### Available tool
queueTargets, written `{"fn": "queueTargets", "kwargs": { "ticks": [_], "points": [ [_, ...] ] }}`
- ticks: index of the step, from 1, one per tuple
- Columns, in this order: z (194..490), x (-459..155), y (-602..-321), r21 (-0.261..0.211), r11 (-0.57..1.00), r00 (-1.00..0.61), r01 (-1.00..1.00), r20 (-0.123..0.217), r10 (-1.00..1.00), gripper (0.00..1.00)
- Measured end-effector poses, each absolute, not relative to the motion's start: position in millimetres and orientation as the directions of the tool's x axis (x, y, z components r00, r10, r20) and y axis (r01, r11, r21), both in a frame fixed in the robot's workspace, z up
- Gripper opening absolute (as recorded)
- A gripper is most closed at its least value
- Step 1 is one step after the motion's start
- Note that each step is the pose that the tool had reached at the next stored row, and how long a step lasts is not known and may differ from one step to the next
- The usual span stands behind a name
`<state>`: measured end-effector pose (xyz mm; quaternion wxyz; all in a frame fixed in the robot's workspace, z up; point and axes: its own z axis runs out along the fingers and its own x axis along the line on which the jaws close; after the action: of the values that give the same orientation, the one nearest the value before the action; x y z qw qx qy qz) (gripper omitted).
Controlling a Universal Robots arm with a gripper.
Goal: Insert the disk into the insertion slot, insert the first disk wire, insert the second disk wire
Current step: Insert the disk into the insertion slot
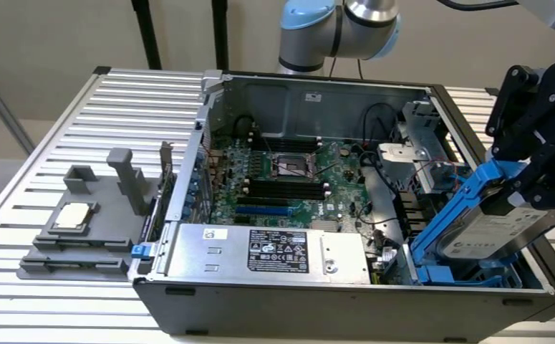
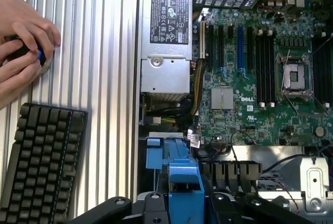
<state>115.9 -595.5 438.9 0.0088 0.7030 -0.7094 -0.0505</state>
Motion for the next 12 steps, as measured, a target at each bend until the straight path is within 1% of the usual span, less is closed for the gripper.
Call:
{"fn": "queueTargets", "kwargs": {
  "ticks": [5, 12],
  "points": [
    [438.6, 115.4, -595.4, 0.077, 0.003, -0.008, -0.997, -0.071, -0.997, 0.33],
    [437.0, 113.6, -596.0, 0.076, -0.002, -0.003, -0.997, -0.071, -0.997, 0.33]
  ]
}}
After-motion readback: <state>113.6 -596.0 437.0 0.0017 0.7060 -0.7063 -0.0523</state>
